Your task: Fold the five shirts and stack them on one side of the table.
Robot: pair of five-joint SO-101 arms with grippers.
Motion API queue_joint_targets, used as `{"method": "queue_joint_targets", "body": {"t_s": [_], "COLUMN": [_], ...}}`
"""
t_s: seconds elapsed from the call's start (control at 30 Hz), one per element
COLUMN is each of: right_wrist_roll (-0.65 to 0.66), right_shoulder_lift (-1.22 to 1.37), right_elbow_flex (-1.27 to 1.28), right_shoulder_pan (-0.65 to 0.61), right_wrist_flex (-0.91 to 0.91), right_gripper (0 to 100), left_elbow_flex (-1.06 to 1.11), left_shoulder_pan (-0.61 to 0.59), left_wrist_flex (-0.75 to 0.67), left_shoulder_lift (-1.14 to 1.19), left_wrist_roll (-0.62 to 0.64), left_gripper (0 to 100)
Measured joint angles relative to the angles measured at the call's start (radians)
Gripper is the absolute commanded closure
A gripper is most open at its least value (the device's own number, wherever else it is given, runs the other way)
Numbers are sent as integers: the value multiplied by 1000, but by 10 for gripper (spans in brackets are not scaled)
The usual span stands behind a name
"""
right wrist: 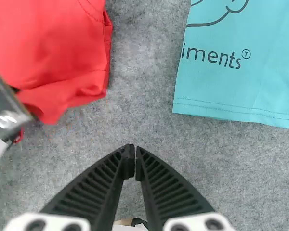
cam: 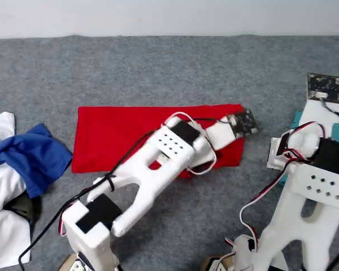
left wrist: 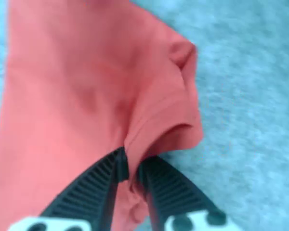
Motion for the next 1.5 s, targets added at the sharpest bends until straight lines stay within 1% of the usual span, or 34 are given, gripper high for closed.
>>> {"method": "queue_joint_targets", "body": {"t_s": [0.2,0.4,0.43,0.57,0.6,0.73,1.0,1.07,1.13,1.27,1.4,1.5], "right_wrist_roll": [0,0,0,0,0,0,0,0,0,0,0,0], "right_shoulder_lift": [0,0,0,0,0,0,0,0,0,0,0,0], "right_elbow_flex": [0,0,0,0,0,0,0,0,0,0,0,0], "right_shoulder_pan": [0,0,0,0,0,0,0,0,0,0,0,0], "right_wrist_flex": [0,0,0,0,0,0,0,0,0,0,0,0], "right_gripper": [990,990,990,990,990,990,990,990,990,990,990,990], "left_elbow_flex": [0,0,0,0,0,0,-32,-78,-149,-342,-505,-555], "left_shoulder_pan": [-58,-91,-95,-129,-141,-195,-258,-272,-285,-292,-249,-190], "left_wrist_flex": [-97,-150,-158,-199,-212,-241,-245,-216,-158,35,233,368], "left_shoulder_lift": [20,28,28,28,28,32,169,175,175,175,175,175], "left_wrist_roll": [0,-5,-5,-5,-5,2,-9,-14,-14,-14,-14,-14], "left_gripper": [981,975,957,815,795,790,791,795,814,826,826,827]}}
